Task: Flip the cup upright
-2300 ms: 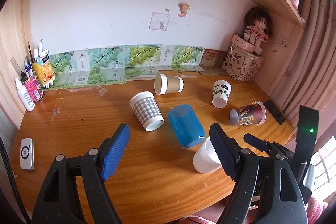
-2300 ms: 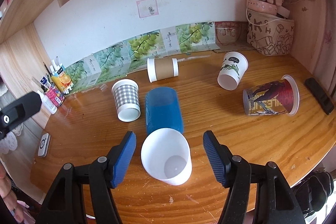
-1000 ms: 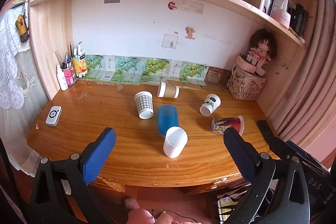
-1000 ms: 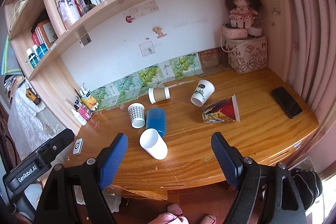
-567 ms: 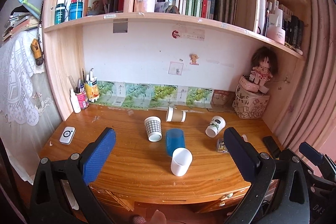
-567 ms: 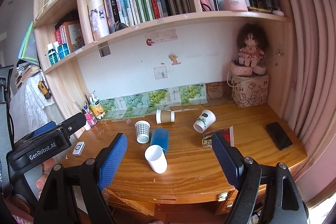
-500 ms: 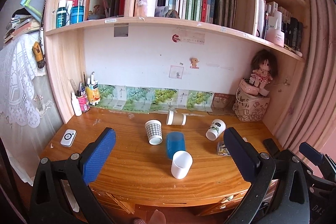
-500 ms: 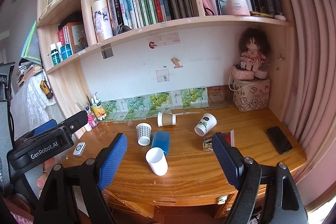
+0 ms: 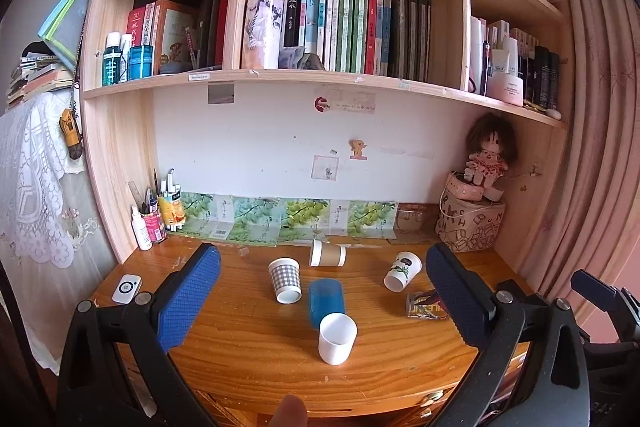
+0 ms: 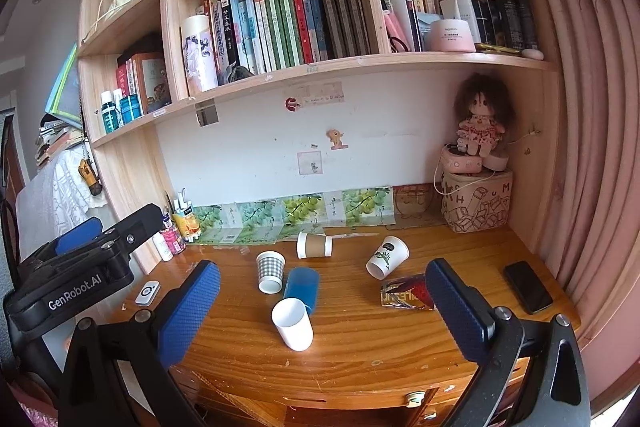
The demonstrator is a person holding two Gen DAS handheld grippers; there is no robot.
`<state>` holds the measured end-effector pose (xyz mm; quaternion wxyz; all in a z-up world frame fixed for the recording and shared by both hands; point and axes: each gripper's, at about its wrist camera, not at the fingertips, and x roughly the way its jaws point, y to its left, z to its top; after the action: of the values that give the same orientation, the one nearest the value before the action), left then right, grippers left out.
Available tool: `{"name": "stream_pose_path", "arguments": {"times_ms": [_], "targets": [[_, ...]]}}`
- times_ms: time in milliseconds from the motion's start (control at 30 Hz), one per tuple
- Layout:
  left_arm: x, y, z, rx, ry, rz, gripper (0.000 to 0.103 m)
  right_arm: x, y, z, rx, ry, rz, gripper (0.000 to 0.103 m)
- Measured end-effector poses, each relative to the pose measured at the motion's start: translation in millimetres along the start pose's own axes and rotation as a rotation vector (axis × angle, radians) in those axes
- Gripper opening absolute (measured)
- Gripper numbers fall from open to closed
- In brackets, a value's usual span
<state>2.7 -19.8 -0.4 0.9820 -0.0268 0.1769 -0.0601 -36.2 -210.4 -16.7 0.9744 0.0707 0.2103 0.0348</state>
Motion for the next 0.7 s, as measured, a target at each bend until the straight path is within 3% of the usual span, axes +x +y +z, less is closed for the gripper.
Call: {"name": "stream_pose_path", "arguments": {"times_ms": [233, 700], "targets": [[1, -9, -2, 0.024, -0.007, -0.021, 0.103, -2, -3, 0, -0.01, -0.021, 0.005, 0.103], [7, -14, -2, 0.06, 0.013, 0.03, 0.103, 14, 1, 0, -0.016, 0.006, 0.082, 0.103]]}}
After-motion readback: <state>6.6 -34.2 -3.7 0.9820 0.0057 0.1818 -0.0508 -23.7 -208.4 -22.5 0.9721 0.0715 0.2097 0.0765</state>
